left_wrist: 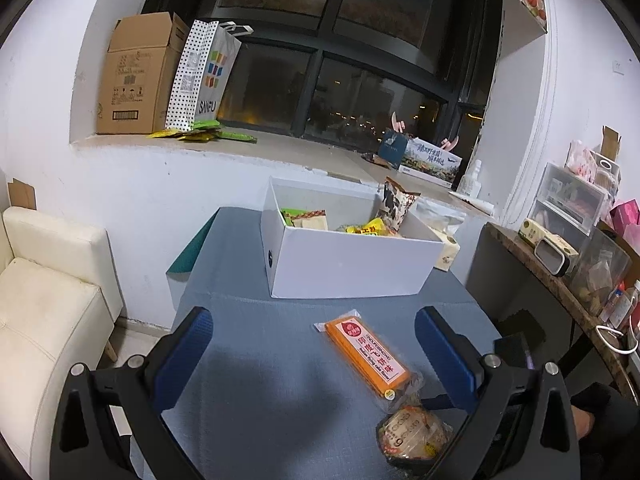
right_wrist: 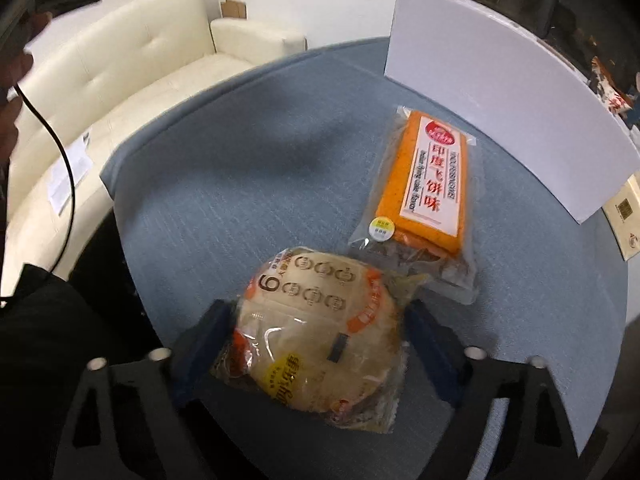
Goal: Organize snacks
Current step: 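Grasp the orange flying-cake pack with the left tool while the right grasps the second bread bun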
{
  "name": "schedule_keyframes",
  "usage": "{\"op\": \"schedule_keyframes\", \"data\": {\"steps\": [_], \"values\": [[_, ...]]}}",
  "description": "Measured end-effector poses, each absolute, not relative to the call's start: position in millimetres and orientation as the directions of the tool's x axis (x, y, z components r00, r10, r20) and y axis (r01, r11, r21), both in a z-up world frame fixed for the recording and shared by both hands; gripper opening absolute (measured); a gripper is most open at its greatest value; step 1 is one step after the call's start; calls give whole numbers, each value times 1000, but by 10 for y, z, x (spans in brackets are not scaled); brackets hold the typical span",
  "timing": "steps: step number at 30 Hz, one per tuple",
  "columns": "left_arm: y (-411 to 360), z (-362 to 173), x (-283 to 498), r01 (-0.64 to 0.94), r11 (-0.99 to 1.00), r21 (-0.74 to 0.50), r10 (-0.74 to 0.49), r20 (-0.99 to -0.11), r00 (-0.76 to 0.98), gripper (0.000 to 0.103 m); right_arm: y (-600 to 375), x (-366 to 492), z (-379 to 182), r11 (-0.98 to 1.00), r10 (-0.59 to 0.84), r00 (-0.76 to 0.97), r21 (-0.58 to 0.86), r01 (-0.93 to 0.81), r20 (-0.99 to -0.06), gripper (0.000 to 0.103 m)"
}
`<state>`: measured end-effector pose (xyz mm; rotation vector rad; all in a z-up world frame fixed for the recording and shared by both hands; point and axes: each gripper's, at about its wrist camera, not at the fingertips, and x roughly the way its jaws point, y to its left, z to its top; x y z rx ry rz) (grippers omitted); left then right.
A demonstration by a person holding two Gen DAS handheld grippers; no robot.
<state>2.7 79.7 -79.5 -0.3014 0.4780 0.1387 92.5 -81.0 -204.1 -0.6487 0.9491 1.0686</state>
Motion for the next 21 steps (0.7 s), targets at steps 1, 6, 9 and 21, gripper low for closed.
{"op": "schedule_keyframes", "data": {"steps": [1,6,9,21], "values": [[789,-813,47,-200,946,-254,58,-477,877,103,-838,924,-2018,366,444,170,5,-931,-880,81],[710,-928,214,-196,941,-275,26,-521,853,103,-1110,926,-1848,421,500,217,16,-907,-838,81],[548,-1021,403,-185,944,-271,3,-557,830,103,-1462,1015,-1647,511,542,285,40,-859,-791,81],[-242,-1615,1581,-256,959,-118,80,-757,649,103,-2530,1130,-1197,715,606,473,178,-676,-639,81]]}}
